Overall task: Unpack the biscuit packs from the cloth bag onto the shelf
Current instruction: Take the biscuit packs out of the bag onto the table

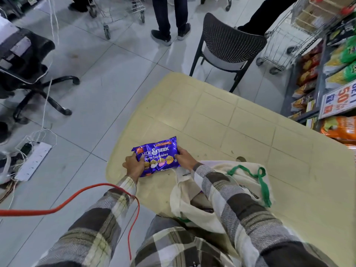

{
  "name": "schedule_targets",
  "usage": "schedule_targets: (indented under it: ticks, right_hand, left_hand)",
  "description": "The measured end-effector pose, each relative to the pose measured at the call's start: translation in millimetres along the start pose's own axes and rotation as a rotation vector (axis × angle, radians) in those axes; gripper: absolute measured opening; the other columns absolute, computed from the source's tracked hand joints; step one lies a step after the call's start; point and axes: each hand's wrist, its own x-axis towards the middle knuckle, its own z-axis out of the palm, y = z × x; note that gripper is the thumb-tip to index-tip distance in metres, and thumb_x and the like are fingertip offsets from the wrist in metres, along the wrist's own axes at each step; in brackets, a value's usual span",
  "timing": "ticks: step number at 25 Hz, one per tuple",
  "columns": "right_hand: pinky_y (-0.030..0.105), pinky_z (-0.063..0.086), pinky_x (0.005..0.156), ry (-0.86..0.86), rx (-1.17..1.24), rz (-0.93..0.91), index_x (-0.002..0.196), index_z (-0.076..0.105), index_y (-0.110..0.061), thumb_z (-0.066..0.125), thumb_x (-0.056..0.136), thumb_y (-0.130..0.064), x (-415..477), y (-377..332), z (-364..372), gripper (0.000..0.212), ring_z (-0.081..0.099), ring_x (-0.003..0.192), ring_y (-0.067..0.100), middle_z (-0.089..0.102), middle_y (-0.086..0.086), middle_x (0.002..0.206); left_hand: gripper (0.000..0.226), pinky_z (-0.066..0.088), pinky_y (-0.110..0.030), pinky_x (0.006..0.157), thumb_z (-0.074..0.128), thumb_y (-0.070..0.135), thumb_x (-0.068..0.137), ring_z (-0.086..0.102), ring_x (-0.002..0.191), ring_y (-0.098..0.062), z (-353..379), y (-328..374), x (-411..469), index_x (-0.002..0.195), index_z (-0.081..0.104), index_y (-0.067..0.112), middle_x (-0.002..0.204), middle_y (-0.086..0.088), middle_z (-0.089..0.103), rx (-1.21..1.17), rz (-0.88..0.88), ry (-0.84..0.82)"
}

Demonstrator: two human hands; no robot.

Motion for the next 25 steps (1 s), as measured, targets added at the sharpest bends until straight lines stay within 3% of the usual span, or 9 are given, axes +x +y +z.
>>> schedule_targets:
  ticks: [2,5,6,8,10,12,16,20,25]
  right_hand:
    - [0.038,0.048,0.1,-0.028,-0.147,-0.033,0.145,0.044,-0.018,0.048,0.096,-0.008,-2,0,-5,0.05,0.063,0.112,0.03,0.065,0.012,0.128]
    - [0.021,0.035,0.081,-0.028,-0.3,-0.067,0.147,0.044,-0.016,0.052,0.099,-0.015,-21,-9,-26,0.049,0.056,0.102,0.02,0.061,0.006,0.114]
    - [0.02,0.036,0.081,0.006,-0.296,-0.101,0.146,0.046,-0.014,0.054,0.099,-0.015,-28,-10,-34,0.048,0.057,0.103,0.021,0.062,0.008,0.114]
    - [0.02,0.042,0.085,0.105,-0.221,-0.197,0.139,0.055,-0.01,0.054,0.098,-0.011,-48,-11,-55,0.041,0.063,0.108,0.026,0.065,0.011,0.124]
    - [0.025,0.05,0.087,0.167,-0.098,-0.272,0.128,0.062,-0.007,0.053,0.098,-0.006,-74,-12,-77,0.031,0.067,0.097,0.026,0.069,0.012,0.112]
    - [0.028,0.055,0.086,0.211,-0.049,-0.314,0.118,0.067,-0.007,0.054,0.098,-0.007,-102,-10,-99,0.024,0.07,0.089,0.025,0.073,0.013,0.102]
    - [0.024,0.056,0.079,0.185,-0.043,-0.323,0.105,0.069,0.0,0.054,0.098,-0.005,-149,8,-120,0.017,0.07,0.081,0.018,0.074,0.019,0.095]
    - [0.011,0.049,0.073,0.176,-0.259,-0.288,0.096,0.073,-0.008,0.059,0.093,-0.007,-183,38,-119,0.015,0.065,0.072,-0.004,0.075,0.003,0.088]
    - [0.028,0.049,0.095,0.377,-0.373,-0.241,0.116,0.072,-0.013,0.051,0.095,-0.007,-199,75,-114,0.03,0.066,0.103,0.016,0.073,0.005,0.112]
  left_hand:
    - [0.029,0.042,-0.045,0.098,0.06,0.029,0.092,0.049,0.118,-0.045,0,2,4,0.114,0.066,0.01,0.121,-0.024,0.058,0.029,-0.032,-0.022]
    - [0.042,0.047,-0.049,0.098,0.067,0.022,0.086,0.047,0.12,-0.041,-2,26,-15,0.124,0.057,0.008,0.134,-0.021,0.041,0.006,-0.083,0.106]
    - [0.049,0.045,-0.047,0.1,0.068,0.017,0.084,0.044,0.121,-0.039,-2,41,-28,0.13,0.053,0.008,0.136,-0.02,0.038,-0.004,-0.04,0.161]
    - [0.049,0.04,-0.041,0.103,0.068,0.01,0.082,0.045,0.119,-0.03,2,73,-63,0.129,0.053,0.008,0.132,-0.017,0.044,-0.073,0.249,0.19]
    - [0.034,0.045,-0.034,0.094,0.065,0.004,0.083,0.055,0.104,-0.021,10,102,-101,0.116,0.061,0.009,0.116,-0.01,0.058,-0.192,0.563,0.061]
    - [0.021,0.05,-0.027,0.077,0.064,0.003,0.086,0.06,0.083,-0.013,21,119,-137,0.104,0.067,0.012,0.097,-0.002,0.066,-0.227,0.778,-0.199]
    - [0.013,0.048,-0.018,0.069,0.063,0.01,0.09,0.065,0.075,-0.012,50,116,-180,0.097,0.071,0.018,0.085,0.006,0.071,-0.015,0.965,-0.701]
    - [0.006,0.044,-0.029,0.078,0.061,0.022,0.091,0.059,0.09,-0.012,78,101,-191,0.089,0.065,0.018,0.095,0.005,0.063,0.152,0.942,-0.792]
    - [0.027,0.049,-0.037,0.089,0.05,0.025,0.08,0.062,0.095,-0.016,108,106,-207,0.097,0.069,0.015,0.102,-0.002,0.071,0.208,0.975,-0.748]
